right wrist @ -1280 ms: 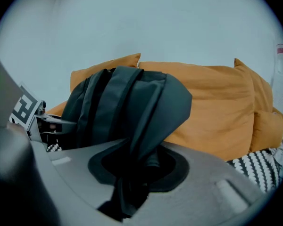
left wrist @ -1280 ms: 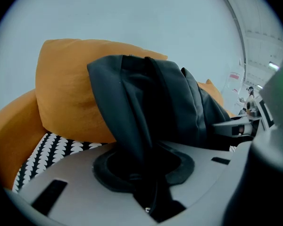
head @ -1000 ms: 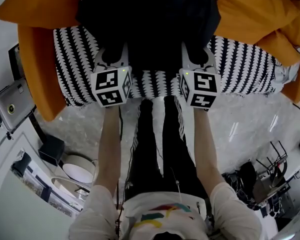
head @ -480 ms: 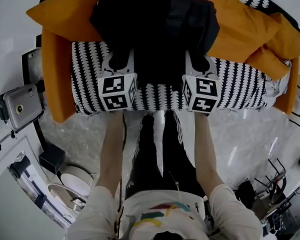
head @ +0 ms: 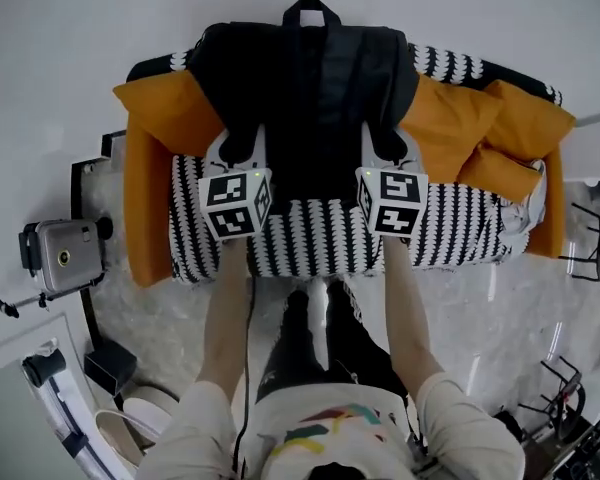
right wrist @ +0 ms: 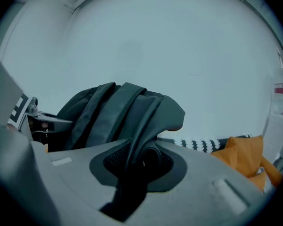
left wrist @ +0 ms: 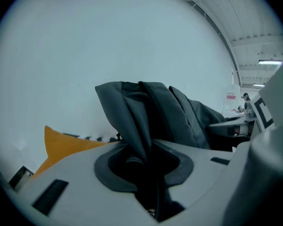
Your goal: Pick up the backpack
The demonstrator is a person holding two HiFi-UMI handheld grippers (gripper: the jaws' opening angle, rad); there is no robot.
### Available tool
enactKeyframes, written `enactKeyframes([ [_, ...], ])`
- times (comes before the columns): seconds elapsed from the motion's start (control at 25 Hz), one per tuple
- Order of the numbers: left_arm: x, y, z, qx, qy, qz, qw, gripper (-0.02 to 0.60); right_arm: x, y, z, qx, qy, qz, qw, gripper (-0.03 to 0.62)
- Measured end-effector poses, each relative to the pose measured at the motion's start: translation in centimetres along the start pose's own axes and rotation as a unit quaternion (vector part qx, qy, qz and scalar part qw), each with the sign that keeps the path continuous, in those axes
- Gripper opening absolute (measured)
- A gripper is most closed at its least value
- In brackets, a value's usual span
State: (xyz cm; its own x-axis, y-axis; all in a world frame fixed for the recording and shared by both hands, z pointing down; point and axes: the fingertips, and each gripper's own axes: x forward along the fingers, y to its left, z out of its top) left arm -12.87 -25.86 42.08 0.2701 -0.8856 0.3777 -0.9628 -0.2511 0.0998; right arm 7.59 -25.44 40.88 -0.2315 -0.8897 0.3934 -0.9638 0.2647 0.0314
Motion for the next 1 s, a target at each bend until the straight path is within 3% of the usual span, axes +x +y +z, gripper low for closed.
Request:
enactKeyframes([
  [0.28, -4.0, -0.6, 13.1, 0.019, -0.098, 0.011, 0.995, 0.106, -3.8, -0.5, 13.1, -0.026, -0.095, -0.008, 0.995, 0.083],
  [0.6, -13.1, -2.2, 24.3, 0.045, -0.186, 0.012, 0.9815, 0.104, -12.1, 0.7, 23.5, -0.026, -0.18, -0.003, 0.983, 0.083],
  [0.84, -20.7, -3.3, 28.3, 0.034, -0.25, 0.038, 0.9668, 0.104, -19.5, 2.6, 28.1, -0.035, -0.256, -0.022, 0.966, 0.084],
  [1.0, -26.0, -5.5, 26.7, 0.04, -0.278, 0.039, 0.9589, 0.104, -25.4, 3.6, 26.4, -0.043, -0.282, -0.019, 0.958, 0.084],
])
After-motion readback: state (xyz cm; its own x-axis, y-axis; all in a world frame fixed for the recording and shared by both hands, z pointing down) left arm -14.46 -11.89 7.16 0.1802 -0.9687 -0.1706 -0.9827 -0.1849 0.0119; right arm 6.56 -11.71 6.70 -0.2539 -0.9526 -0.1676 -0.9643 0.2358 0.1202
